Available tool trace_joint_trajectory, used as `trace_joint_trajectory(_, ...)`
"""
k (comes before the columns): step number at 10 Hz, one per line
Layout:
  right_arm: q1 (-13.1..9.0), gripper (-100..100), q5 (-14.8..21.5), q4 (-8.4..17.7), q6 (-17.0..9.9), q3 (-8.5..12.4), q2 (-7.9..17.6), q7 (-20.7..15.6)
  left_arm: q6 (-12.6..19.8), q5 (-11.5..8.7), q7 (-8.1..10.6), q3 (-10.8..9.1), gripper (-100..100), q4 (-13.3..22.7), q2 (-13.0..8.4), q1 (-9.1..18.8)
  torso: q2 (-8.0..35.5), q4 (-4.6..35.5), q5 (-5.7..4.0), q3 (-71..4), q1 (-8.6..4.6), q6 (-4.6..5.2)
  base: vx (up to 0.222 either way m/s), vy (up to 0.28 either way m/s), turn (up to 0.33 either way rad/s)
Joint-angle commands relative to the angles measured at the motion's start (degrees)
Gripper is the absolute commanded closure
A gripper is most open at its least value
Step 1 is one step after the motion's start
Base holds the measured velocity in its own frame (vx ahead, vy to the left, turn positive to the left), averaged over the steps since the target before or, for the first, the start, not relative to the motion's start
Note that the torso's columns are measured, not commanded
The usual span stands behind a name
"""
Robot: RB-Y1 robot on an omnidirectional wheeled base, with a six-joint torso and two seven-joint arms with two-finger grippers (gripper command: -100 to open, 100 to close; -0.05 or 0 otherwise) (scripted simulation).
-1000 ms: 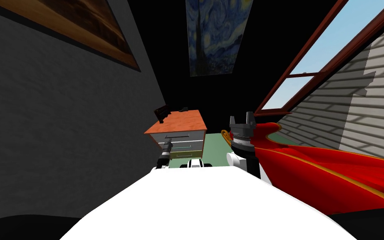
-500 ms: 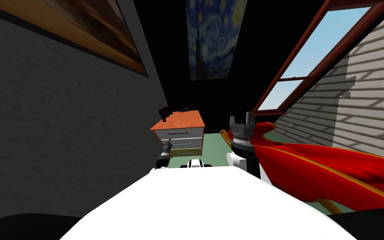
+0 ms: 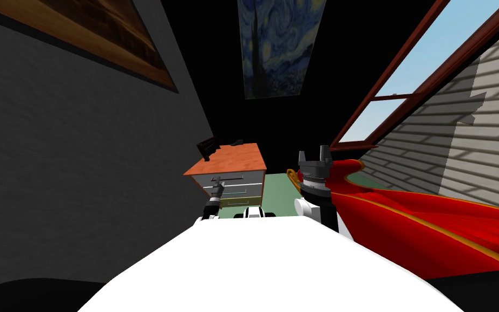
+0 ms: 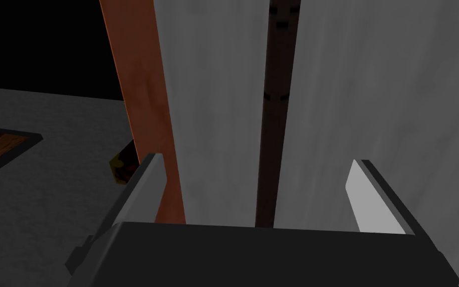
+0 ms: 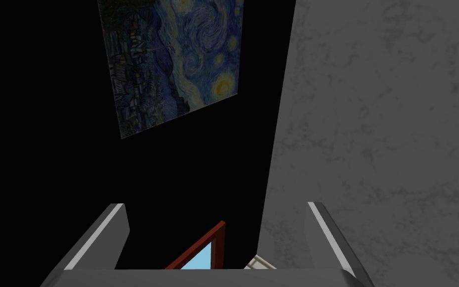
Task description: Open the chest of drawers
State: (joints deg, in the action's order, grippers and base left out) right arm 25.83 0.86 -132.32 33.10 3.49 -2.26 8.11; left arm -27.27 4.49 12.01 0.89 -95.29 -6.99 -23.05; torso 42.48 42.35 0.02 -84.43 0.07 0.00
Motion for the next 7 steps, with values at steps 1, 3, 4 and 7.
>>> trace_joint_trajectory(1, -0.01, 0, 0.00, 0.00, 0.00, 0.00, 0.00, 0.00, -1.23, 0.03, -0.32, 0.15, 100, 1.68, 0.32, 0.30, 0.02, -0.02, -0.01, -0.01, -0.03, 0.00, -0.055, 0.019, 0.030)
trace_joint_trajectory(3, -0.02, 0, 0.00, 0.01, 0.00, 0.00, 0.00, 0.00, -0.46, -2.84, -2.68, 1.76, 100, 3.40, -1.00, 3.16, 0.06, 0.09, -0.08, 0.01, -0.07, -0.04, -0.059, 0.003, 0.044)
trace_joint_trajectory(4, -0.02, 0, 0.00, 0.00, 0.00, 0.00, 0.00, 0.00, -0.46, -3.83, -2.68, 1.76, 100, 3.40, -1.00, 3.18, 0.05, 0.03, -0.07, 0.00, -0.17, 0.00, -0.089, -0.005, 0.048)
trace_joint_trajectory(7, -0.02, 0, 0.00, 0.00, 0.00, 0.00, 0.00, 0.00, -0.38, -9.19, -7.70, 5.04, 100, 7.67, -3.43, 8.11, -0.13, 0.03, -0.10, -0.11, -0.35, 0.16, -0.099, -0.003, 0.072)
